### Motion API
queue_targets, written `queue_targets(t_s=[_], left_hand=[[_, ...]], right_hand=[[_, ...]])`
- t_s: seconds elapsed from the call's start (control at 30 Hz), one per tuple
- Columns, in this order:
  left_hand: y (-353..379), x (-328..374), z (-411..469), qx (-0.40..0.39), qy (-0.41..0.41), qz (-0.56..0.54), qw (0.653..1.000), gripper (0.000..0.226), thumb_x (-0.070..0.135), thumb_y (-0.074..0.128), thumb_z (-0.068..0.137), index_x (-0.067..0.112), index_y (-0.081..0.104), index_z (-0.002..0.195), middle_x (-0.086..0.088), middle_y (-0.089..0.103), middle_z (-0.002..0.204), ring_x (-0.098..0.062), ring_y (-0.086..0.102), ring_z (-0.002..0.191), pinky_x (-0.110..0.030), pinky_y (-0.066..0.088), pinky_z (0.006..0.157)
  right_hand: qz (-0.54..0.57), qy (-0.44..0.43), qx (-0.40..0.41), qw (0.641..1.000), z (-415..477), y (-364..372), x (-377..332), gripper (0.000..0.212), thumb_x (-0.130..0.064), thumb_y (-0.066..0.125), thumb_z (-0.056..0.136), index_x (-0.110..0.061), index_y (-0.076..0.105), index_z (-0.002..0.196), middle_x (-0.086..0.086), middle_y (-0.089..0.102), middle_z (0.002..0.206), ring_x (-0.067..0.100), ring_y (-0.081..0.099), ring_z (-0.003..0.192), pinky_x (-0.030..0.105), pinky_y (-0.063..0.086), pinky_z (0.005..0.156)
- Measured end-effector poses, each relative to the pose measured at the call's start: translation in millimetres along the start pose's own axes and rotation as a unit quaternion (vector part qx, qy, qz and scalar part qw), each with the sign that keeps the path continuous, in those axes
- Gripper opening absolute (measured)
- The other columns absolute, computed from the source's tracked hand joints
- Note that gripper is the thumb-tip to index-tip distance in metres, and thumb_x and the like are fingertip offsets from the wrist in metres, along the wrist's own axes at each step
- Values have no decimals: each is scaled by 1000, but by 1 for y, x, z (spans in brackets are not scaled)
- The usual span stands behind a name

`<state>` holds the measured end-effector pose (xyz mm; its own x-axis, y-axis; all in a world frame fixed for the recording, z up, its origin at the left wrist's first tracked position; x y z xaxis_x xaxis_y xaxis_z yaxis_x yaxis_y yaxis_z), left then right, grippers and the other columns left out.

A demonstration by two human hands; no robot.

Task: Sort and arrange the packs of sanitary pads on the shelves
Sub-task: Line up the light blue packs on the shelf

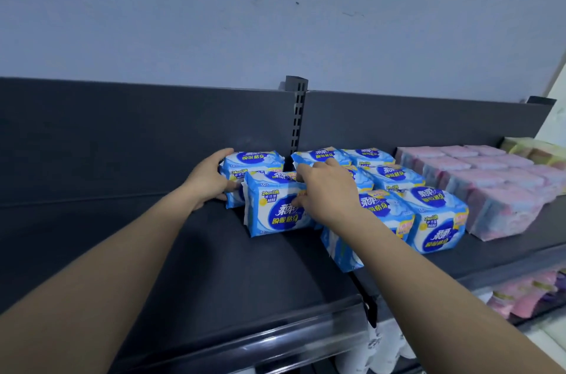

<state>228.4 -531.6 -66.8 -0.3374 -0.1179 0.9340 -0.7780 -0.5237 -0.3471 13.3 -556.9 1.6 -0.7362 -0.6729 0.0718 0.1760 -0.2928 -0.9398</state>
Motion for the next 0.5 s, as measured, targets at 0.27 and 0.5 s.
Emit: queue_targets(t_s=[0.27, 0.5], left_hand=[[15, 12, -5, 27, 79, 10, 996, 53, -14, 55, 82, 26, 61, 116, 1, 66, 108, -16, 66, 88, -29, 54, 66], [15, 19, -8, 61, 81, 64, 993, 65, -8, 55, 84, 21, 45, 141, 4, 59, 109, -15, 59, 89, -25, 44, 78]], right_hand=[[62, -11, -52, 997, 0, 2, 6, 35, -40, 74, 79, -23, 55, 103, 0, 57, 111, 21, 46, 111, 32, 39, 74], [54, 0, -30, 998, -1, 4, 5, 36, -37, 68, 85, -19, 56, 113, 5, 59, 113, 25, 46, 113, 34, 43, 81]])
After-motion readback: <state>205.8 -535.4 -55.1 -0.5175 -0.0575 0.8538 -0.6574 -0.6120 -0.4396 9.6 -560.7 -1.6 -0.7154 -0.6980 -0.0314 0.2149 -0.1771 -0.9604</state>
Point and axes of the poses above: each hand's wrist, its own z-axis towards the middle knuckle, its own y-axis out of the palm, x = y × z, the point moved 10 cm from there along z, towards the middle knuckle
